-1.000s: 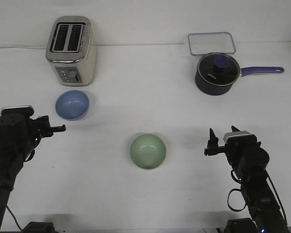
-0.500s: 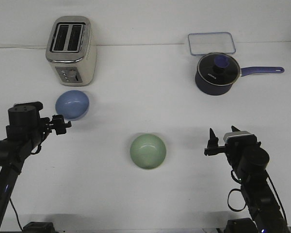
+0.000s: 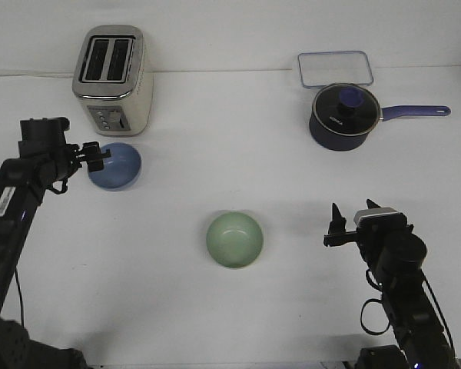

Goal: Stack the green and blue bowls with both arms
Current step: 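Reach the left gripper forward to the rim of the light blue bowl, then close the left gripper on the blue bowl rim, then lift the blue bowl and carry it over the green bowl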

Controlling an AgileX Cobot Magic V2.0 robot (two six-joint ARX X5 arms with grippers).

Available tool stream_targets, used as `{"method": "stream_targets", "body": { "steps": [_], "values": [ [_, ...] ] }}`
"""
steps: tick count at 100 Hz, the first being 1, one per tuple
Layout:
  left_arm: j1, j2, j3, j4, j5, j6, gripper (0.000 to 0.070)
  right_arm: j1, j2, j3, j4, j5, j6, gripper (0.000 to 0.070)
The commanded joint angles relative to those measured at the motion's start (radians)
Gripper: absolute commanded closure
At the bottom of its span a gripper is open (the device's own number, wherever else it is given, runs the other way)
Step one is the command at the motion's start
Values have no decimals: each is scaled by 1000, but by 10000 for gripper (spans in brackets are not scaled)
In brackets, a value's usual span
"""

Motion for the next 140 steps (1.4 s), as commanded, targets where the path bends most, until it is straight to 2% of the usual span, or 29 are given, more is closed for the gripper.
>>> {"method": "stream_targets", "body": {
  "steps": [1, 27, 51, 56, 64, 69, 86, 107, 122, 140],
  "values": [
    [6, 76, 50, -12, -2, 25, 318, 0, 0, 10, 11, 1, 8, 161],
    [31, 264, 84, -2, -2, 29, 318, 0, 0, 10, 11, 1, 8, 161],
    [33, 351, 84, -6, -1, 47, 334, 0, 0, 10, 11, 1, 7, 161],
    [33, 356, 84, -6, -1, 48, 407, 0, 0, 10, 11, 1, 7, 161],
    [31, 356, 84, -4, -1, 53, 615, 0, 0, 10, 11, 1, 7, 161],
    [31, 356, 84, -3, 0, 58, 700, 0, 0, 10, 11, 1, 7, 161],
    [31, 353, 92, -22, 11, 58, 694, 0, 0, 10, 11, 1, 7, 161],
    [17, 251, 95, -47, 109, 50, 694, 0, 0, 10, 11, 1, 7, 161],
    [-34, 121, 95, -103, 167, 43, 693, 0, 0, 10, 11, 1, 7, 161],
    [-144, -13, 95, -154, 170, 16, 694, 0, 0, 10, 11, 1, 7, 161]
  ]
}}
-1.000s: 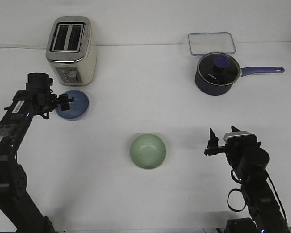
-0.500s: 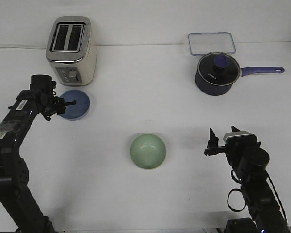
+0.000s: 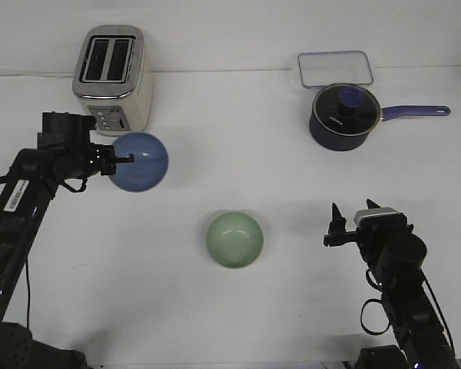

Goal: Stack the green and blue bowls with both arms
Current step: 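Lift the blue bowl and carry it over the green bowl, then lower the blue bowl into the green bowl and open the left gripper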

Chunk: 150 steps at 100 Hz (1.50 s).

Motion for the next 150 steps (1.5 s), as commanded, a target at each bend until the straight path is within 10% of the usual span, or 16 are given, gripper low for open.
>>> {"method": "stream_targets", "body": {
  "steps": [1, 71, 116, 132, 150],
  "values": [
    [-31, -3, 22, -21, 6, -19, 694, 0, 1, 10, 11, 0, 8, 161],
    [-526, 138, 16, -57, 59, -97, 693, 0, 1, 10, 11, 0, 8, 161],
    [-579, 188, 16, -55, 58, -107, 680, 0, 1, 10, 11, 0, 8, 161],
    [-579, 190, 16, -56, 59, -109, 517, 0, 1, 10, 11, 0, 8, 161],
    [-579, 190, 16, -51, 121, -108, 502, 0, 0, 10, 11, 0, 8, 161]
  ]
}}
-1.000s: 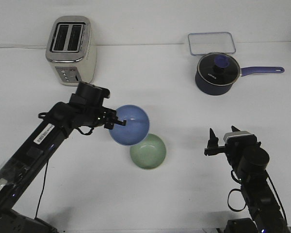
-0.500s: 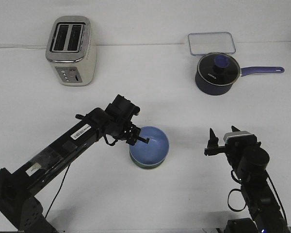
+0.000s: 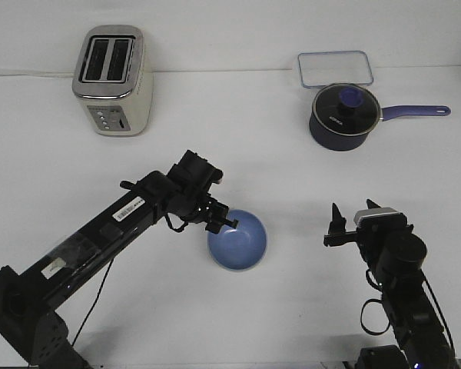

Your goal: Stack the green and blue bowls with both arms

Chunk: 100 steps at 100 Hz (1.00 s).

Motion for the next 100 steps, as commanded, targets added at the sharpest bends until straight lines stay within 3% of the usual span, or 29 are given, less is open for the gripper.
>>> {"method": "stream_targets", "body": {
  "steps": [1, 6, 23, 41, 66, 80, 100],
  "values": [
    [-10, 15, 17, 5, 17, -8, 497, 0, 0, 10, 11, 1, 8, 161],
    [-10, 15, 17, 10, 17, -6, 468, 0, 1, 10, 11, 1, 8, 161],
    [21, -13, 18, 38, 9, 8, 468, 0, 0, 10, 11, 1, 8, 161],
    [106, -94, 18, 52, -120, 23, 468, 0, 0, 10, 11, 1, 8, 161],
    [256, -251, 0, 72, -187, 56, 468, 0, 0, 10, 18, 1, 8, 161],
    [306, -386, -91, 132, -245, 68, 468, 0, 0, 10, 18, 1, 7, 161],
    [373, -671, -328, 303, -250, 64, 468, 0, 0, 10, 18, 1, 7, 161]
  ]
}}
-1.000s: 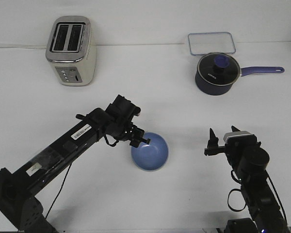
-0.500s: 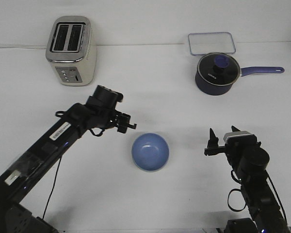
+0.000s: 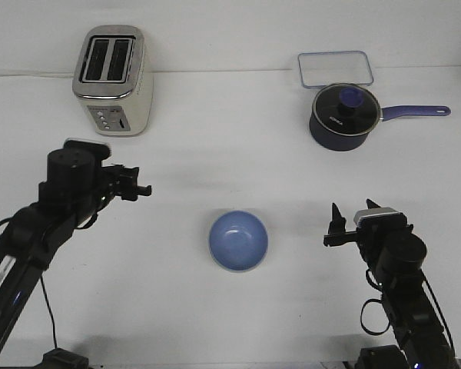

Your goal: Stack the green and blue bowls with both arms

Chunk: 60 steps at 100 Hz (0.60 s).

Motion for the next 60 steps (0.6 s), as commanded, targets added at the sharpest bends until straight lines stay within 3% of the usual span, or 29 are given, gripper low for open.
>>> {"method": "stream_targets", "body": {
  "steps": [1, 21, 36, 60],
  "values": [
    [16, -94, -66, 61, -9, 6, 468, 0, 0, 10, 16, 0, 7, 161],
    [71, -394, -353, 206, -32, -13, 465, 0, 0, 10, 16, 0, 7, 161],
    [92, -560, -548, 268, -32, -27, 314, 0, 0, 10, 16, 0, 7, 161],
    [99, -705, -746, 359, -63, -29, 315, 0, 0, 10, 15, 0, 7, 161]
  ]
}}
